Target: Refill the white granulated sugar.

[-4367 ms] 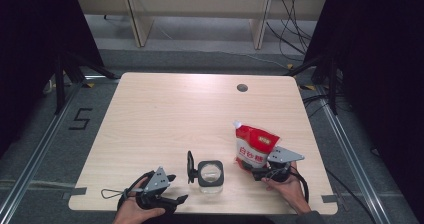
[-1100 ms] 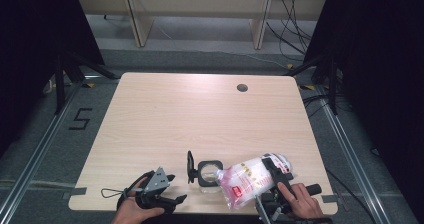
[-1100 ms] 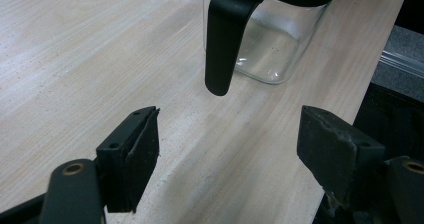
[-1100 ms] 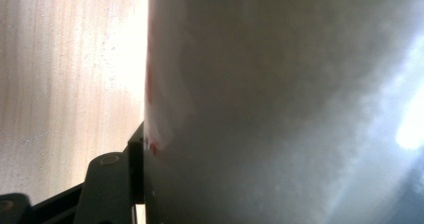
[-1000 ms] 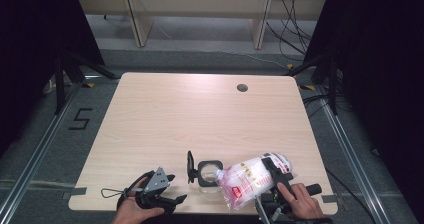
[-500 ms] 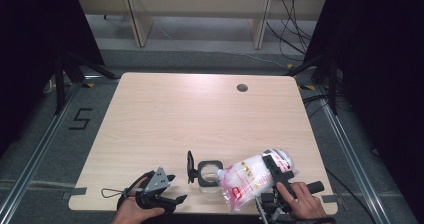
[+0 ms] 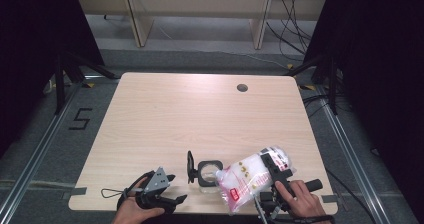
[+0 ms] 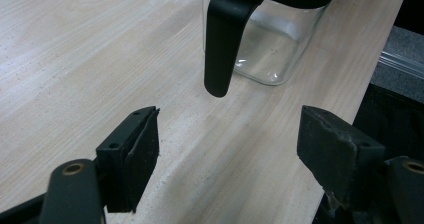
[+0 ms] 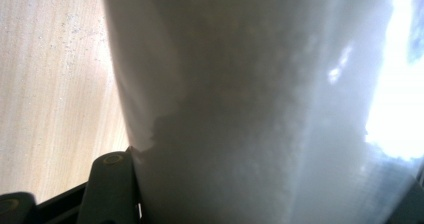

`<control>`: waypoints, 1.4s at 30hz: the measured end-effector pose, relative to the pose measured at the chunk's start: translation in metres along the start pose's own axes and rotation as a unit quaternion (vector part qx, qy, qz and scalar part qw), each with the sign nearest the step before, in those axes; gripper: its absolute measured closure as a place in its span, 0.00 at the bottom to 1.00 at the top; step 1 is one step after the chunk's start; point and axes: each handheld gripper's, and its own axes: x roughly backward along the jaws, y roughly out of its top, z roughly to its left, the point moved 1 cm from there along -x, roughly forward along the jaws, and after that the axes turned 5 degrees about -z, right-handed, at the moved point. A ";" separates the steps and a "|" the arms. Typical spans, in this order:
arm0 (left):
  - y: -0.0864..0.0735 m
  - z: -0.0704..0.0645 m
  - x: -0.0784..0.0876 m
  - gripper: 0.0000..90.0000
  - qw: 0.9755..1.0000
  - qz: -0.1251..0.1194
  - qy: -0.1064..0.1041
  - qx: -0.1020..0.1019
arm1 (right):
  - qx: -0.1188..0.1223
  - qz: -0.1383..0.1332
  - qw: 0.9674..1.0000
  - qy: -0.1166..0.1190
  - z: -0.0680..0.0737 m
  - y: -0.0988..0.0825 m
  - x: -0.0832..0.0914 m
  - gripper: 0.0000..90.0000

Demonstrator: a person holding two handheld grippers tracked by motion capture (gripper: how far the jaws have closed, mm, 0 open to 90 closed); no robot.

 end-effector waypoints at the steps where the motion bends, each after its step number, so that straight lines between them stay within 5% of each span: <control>1: 0.000 -0.001 -0.001 0.27 1.000 -0.006 0.000 0.008 | 0.005 -0.005 1.000 -0.007 -0.001 0.000 0.000 0.44; 5: 0.000 -0.003 -0.002 0.27 1.000 -0.009 -0.001 0.021 | 0.001 0.006 1.000 -0.005 -0.001 0.001 0.002 0.44; 6: 0.000 -0.001 -0.001 0.27 1.000 -0.004 -0.001 0.003 | 0.012 -0.011 1.000 -0.018 -0.003 0.001 0.000 0.44; 13: 0.000 -0.002 -0.001 0.27 1.000 0.002 0.000 0.013 | 0.019 0.003 1.000 -0.016 -0.005 0.001 0.003 0.44; 15: 0.001 0.001 0.000 0.27 1.000 0.005 0.004 -0.005 | 0.032 -0.003 0.999 -0.025 -0.007 0.002 0.001 0.44; 20: 0.001 -0.003 -0.002 0.27 1.000 -0.004 0.000 0.019 | 0.031 -0.001 0.999 -0.025 -0.008 0.004 0.000 0.45; 25: 0.001 0.000 0.000 0.27 1.000 0.000 0.000 -0.003 | 0.030 0.002 0.999 -0.024 -0.010 0.004 -0.002 0.45; 29: 0.000 0.000 0.000 0.27 1.000 0.006 0.004 -0.002 | 0.052 0.003 0.998 -0.025 -0.013 0.006 -0.004 0.45; 31: 0.000 -0.002 -0.001 0.27 1.000 0.000 0.004 0.013 | 0.033 0.008 0.999 -0.022 -0.010 0.005 -0.004 0.45; 33: 0.000 -0.002 -0.001 0.26 1.000 -0.002 0.003 0.014 | 0.062 0.000 0.998 -0.022 -0.014 0.006 -0.005 0.45; 34: 0.001 0.000 0.000 0.26 1.000 -0.002 0.001 -0.001 | 0.061 0.001 0.998 -0.021 -0.014 0.006 -0.006 0.45; 42: 0.002 0.000 0.000 0.23 1.000 0.001 -0.007 0.004 | 0.055 0.002 0.998 -0.019 -0.013 0.007 -0.005 0.45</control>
